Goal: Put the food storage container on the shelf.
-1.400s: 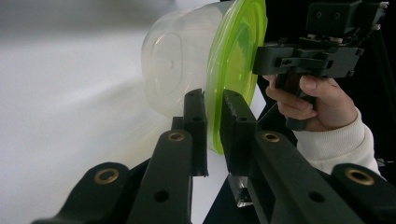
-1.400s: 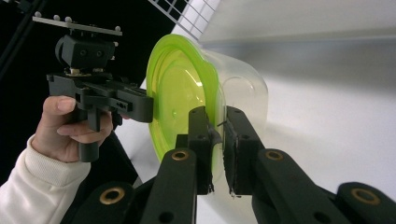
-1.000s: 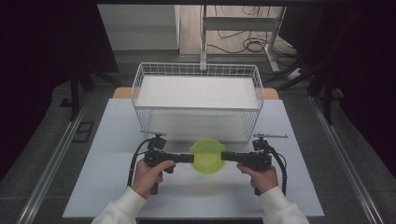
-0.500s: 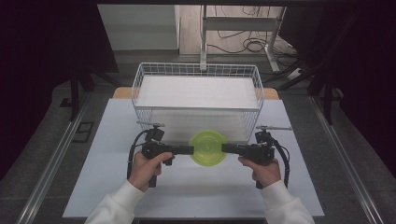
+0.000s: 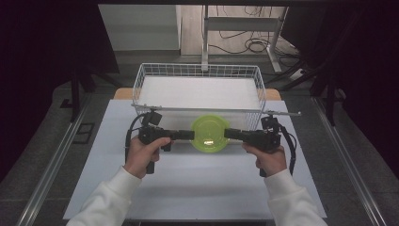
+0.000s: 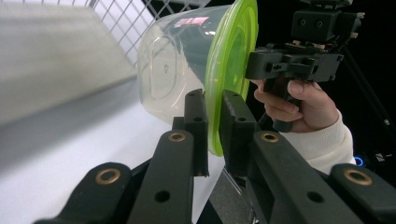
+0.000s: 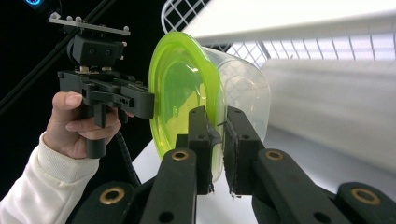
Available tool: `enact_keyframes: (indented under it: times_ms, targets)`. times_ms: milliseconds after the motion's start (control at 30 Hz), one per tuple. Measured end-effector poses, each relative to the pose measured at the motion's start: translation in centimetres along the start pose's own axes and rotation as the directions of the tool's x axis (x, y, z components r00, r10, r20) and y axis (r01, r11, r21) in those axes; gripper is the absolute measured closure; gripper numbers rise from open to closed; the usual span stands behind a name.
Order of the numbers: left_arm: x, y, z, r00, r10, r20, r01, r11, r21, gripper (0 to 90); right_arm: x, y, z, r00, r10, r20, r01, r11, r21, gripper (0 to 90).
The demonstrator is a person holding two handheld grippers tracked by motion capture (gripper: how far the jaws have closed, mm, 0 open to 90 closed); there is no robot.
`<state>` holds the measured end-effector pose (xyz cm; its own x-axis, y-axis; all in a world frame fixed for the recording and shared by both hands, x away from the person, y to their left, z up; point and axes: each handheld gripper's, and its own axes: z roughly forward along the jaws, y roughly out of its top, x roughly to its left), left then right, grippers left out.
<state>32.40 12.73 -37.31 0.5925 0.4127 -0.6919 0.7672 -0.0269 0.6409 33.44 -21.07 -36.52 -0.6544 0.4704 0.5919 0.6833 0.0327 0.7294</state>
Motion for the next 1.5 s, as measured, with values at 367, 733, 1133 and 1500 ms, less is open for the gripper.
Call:
enact_keyframes:
  times_ms: [367, 733, 1133, 1500]
  targets:
    - [-0.6, 4.2, -1.2, 0.9998, 0.017, 0.014, -0.017, 0.9996, -0.024, 82.8, 1.0, 4.9, 0.1, 0.9993, -0.036, 0.005, 0.036, 0.9993, -0.013, 81.2]
    - [0.6, 8.8, -1.4, 0.9998, 0.006, 0.018, -0.005, 0.9995, -0.030, 82.9, -0.1, 9.6, 1.1, 0.9998, -0.019, 0.010, 0.019, 0.9998, -0.001, 81.2]
    - [3.9, 11.7, -0.4, 0.9965, -0.067, 0.050, 0.068, 0.9977, -0.007, 83.0, -2.4, 12.4, 2.7, 0.9991, 0.031, 0.030, -0.032, 0.9993, 0.021, 81.1]
    - [6.0, 12.6, 0.4, 0.9871, -0.154, 0.044, 0.154, 0.9881, 0.008, 83.2, -4.7, 13.4, 4.3, 0.9900, 0.127, 0.061, -0.131, 0.9900, 0.053, 80.7]
